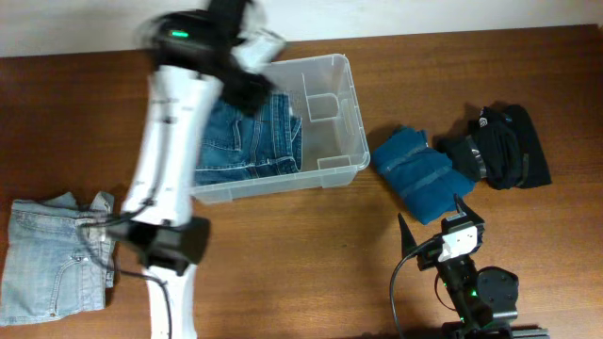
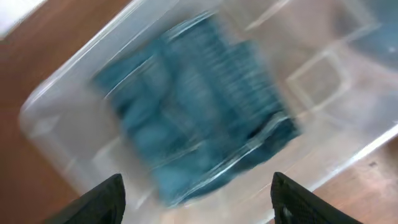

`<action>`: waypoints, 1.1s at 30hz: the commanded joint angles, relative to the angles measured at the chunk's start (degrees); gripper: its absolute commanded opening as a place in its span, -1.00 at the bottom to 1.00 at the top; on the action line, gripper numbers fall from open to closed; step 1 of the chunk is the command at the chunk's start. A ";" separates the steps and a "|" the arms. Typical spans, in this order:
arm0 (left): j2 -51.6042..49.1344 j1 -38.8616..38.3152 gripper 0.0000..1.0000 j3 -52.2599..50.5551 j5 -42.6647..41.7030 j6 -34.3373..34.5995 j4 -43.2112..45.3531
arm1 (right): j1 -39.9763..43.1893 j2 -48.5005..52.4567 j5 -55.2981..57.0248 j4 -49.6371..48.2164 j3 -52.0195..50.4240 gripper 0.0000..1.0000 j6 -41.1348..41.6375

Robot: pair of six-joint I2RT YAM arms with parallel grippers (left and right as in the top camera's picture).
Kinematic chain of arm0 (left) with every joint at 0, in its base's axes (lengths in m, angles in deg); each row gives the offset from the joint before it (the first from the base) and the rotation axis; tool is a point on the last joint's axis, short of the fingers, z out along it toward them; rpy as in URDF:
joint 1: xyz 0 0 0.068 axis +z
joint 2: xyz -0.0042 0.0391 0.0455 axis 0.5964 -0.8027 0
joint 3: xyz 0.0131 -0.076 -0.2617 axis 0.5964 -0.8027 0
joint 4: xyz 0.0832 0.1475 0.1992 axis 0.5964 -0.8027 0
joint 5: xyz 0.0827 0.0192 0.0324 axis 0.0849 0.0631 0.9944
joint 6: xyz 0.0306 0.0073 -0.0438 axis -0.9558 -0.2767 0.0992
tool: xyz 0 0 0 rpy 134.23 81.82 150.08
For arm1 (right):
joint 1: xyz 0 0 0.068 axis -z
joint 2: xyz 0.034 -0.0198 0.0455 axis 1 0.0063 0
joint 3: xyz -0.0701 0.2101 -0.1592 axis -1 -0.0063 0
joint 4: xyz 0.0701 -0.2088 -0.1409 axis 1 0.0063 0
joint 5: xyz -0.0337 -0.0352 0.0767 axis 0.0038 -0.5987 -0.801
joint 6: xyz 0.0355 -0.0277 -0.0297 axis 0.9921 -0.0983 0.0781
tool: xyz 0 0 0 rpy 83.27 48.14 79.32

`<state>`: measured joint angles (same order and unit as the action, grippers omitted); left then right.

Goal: Pack container

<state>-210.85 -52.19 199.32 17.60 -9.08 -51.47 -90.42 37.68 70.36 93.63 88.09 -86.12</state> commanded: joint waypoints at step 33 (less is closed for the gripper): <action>29.55 67.10 0.62 -58.69 0.26 7.06 25.73 | 0.48 -0.37 -0.31 0.00 -0.50 0.97 -0.24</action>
<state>-181.54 13.19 142.90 18.67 2.83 -29.05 -90.42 37.68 70.38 93.63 88.09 -86.12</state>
